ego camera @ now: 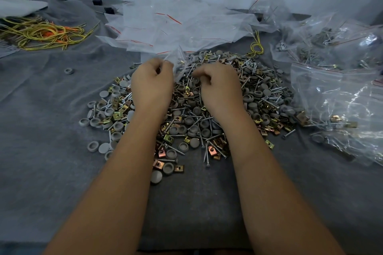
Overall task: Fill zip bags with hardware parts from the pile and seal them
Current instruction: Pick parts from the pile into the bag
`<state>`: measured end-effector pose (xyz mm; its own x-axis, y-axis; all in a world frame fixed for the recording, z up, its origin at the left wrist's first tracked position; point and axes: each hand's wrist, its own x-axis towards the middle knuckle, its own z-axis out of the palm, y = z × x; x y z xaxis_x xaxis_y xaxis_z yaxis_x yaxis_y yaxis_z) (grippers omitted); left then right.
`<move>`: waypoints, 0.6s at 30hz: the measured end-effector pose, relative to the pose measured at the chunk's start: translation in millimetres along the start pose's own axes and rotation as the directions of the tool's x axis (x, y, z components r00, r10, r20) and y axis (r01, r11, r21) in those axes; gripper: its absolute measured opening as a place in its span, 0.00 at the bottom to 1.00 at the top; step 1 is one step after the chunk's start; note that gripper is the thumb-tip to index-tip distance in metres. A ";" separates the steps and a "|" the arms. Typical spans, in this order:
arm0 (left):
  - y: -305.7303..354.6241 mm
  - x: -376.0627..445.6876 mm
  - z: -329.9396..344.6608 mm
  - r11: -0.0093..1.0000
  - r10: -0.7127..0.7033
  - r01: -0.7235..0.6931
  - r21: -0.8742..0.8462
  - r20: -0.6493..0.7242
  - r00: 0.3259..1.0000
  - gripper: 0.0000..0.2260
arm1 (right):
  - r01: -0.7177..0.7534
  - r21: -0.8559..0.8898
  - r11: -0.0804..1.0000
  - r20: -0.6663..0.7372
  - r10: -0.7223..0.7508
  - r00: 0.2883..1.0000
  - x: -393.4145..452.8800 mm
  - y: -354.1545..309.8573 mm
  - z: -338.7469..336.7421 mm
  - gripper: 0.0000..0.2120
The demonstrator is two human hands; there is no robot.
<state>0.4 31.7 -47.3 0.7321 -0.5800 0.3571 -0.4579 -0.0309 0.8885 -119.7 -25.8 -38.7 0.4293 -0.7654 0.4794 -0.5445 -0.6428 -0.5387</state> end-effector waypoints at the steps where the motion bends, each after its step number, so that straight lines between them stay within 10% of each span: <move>1: 0.4 -0.1 -0.3 1.000 -0.015 0.015 -0.024 -0.006 1.000 0.13 | 0.050 -0.073 0.996 0.080 -0.044 0.996 -0.3 -0.1 0.5 0.18; 5: 0.9 -1.1 -0.3 1.000 -0.008 0.008 -0.013 0.029 1.000 0.13 | 0.201 -0.234 0.951 0.308 -0.123 0.943 -4.6 -1.0 1.8 0.26; 18: -0.3 -1.1 1.4 1.000 -0.011 0.009 0.023 0.067 0.998 0.13 | 0.192 -0.254 0.948 0.357 -0.092 0.930 -2.3 -4.0 -1.9 0.22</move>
<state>-1.0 31.2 -48.4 0.7018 -0.6327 0.3274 -0.4626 -0.0551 0.8849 -120.0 -21.5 -36.3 0.7066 -0.6627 0.2482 -0.6168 -0.7486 -0.2431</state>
